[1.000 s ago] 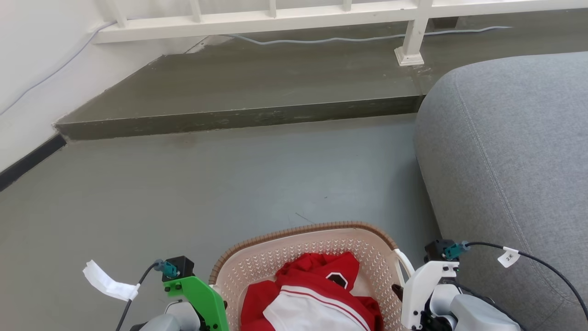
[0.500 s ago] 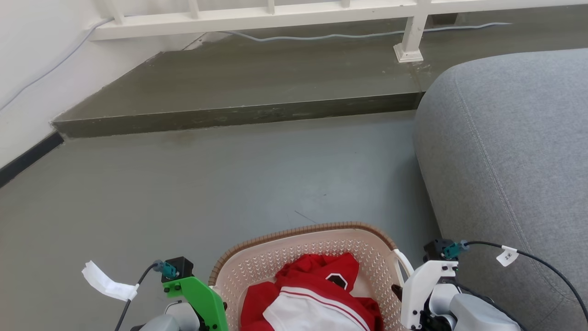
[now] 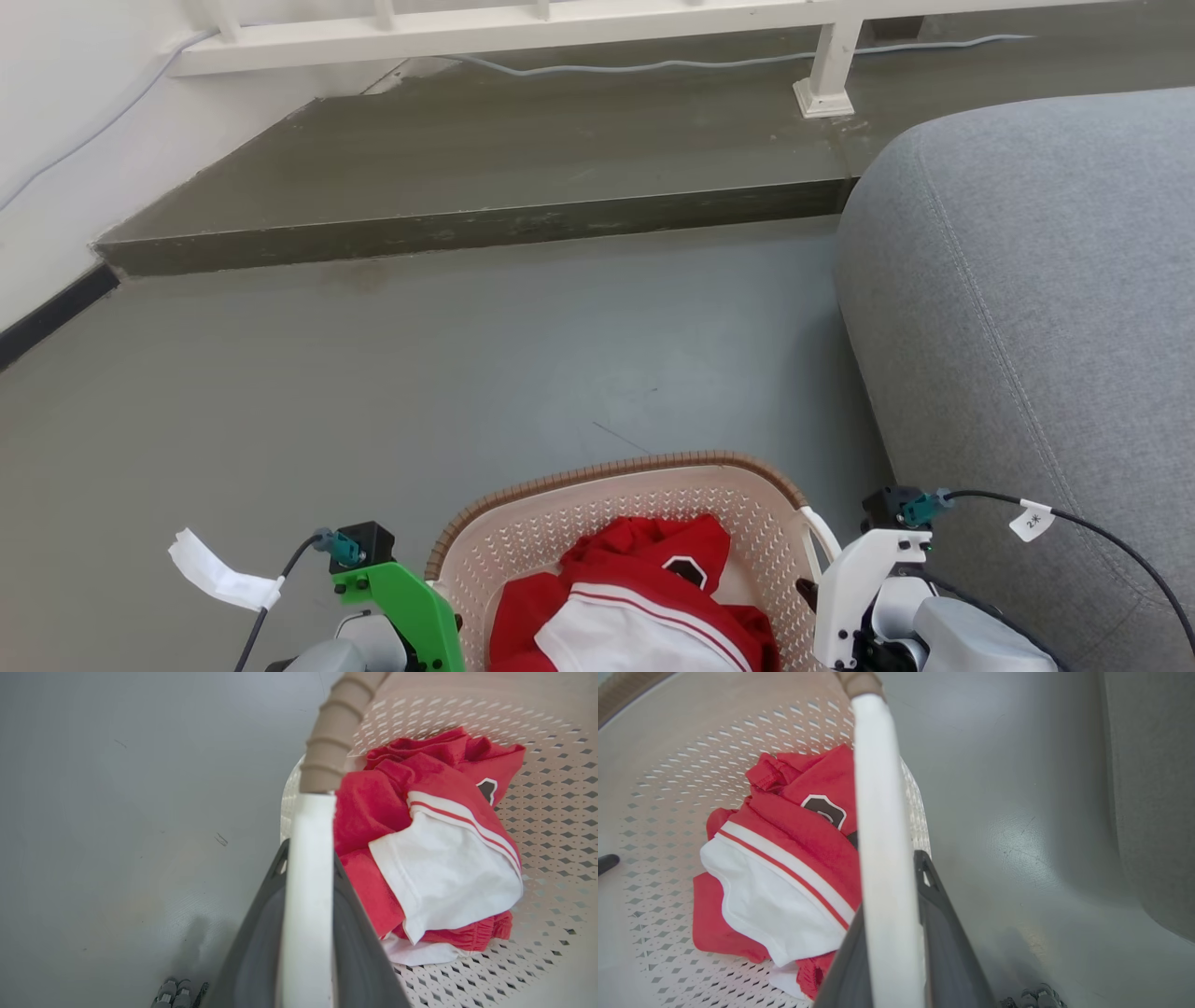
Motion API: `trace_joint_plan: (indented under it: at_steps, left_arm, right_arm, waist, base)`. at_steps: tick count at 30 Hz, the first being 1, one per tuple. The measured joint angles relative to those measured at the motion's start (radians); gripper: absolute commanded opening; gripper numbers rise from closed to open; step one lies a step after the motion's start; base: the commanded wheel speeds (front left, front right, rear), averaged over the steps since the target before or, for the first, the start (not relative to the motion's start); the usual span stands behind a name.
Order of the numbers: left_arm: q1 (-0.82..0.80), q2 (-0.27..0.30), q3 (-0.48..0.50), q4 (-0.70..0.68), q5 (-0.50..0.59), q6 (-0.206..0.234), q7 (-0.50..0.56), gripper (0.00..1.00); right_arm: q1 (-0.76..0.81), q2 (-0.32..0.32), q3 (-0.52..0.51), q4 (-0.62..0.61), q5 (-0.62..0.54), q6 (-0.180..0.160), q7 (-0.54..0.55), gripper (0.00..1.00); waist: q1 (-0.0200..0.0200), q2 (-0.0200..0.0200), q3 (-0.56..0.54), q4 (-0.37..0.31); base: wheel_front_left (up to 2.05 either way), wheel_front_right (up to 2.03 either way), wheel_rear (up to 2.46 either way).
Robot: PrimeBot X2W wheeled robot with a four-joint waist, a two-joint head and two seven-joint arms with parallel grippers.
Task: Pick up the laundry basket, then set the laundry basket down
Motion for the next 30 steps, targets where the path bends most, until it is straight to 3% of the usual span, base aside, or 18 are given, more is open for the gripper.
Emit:
trace_joint_plan:
  at_steps: [17,30]
  left_arm:
    - [-0.049,0.010,-0.005,-0.015,-0.017,0.000,-0.009,0.00]
    - [-0.146,0.033,-0.008,-0.030,-0.017,0.000,-0.019,0.00]
  right_arm:
    - [-0.045,-0.003,0.007,-0.007,0.019,-0.014,-0.016,0.00]
    - [-0.126,-0.003,0.006,-0.025,0.034,-0.027,-0.037,0.00]
  waist:
    - [0.0000,0.0000,0.048,-0.003]
    - [0.0001,0.0000,0.149,-0.018]
  base:
    - [0.00,0.00,0.00]
    - [0.00,0.00,0.00]
